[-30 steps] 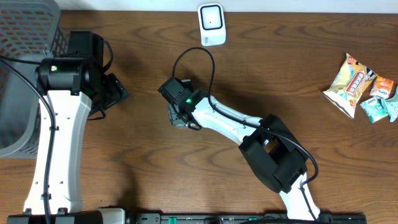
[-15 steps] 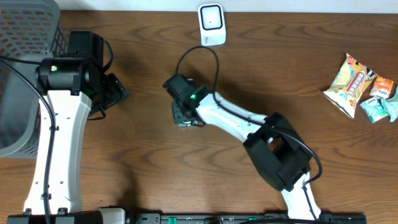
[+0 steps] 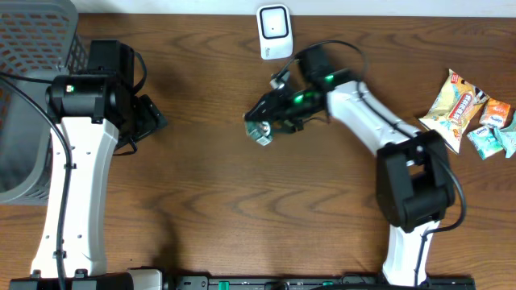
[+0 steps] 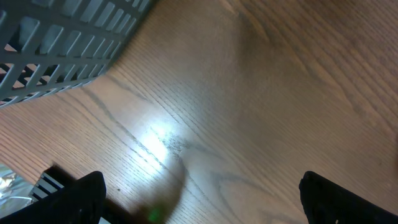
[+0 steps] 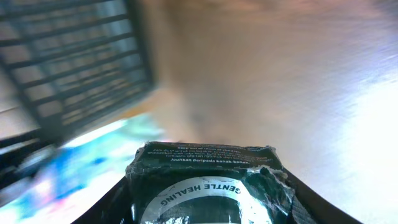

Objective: Scan the item barcode

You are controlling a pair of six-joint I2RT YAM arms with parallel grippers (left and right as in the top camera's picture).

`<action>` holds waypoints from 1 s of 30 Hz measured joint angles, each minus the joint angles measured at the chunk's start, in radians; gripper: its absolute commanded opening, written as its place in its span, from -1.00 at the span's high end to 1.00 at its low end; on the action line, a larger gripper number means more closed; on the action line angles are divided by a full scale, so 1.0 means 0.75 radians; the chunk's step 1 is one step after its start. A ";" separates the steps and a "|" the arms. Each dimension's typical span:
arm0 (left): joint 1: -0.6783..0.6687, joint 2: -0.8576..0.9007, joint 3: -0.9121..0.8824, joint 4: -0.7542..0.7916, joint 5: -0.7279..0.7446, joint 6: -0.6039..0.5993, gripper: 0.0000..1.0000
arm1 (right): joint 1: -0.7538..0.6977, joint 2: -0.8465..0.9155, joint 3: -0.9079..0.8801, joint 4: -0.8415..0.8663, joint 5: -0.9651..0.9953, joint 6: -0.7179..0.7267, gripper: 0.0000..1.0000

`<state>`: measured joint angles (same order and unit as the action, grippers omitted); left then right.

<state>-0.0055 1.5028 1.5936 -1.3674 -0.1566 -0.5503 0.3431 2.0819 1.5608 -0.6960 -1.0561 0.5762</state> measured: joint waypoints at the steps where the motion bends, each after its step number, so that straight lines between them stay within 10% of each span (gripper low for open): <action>1: 0.000 0.000 0.000 -0.001 0.000 0.001 -0.95 | -0.027 0.000 0.000 0.000 -0.073 0.015 0.25; 19: 0.000 0.000 0.000 -0.001 0.000 0.001 -0.96 | -0.216 -0.001 0.000 0.008 -0.235 0.866 0.25; 30: 0.000 0.000 0.000 -0.001 0.000 0.000 -0.96 | -0.216 -0.001 0.000 0.017 -0.157 1.009 0.27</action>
<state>-0.0055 1.5028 1.5936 -1.3678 -0.1566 -0.5503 0.1814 2.0811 1.5608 -0.6830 -1.1740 1.3331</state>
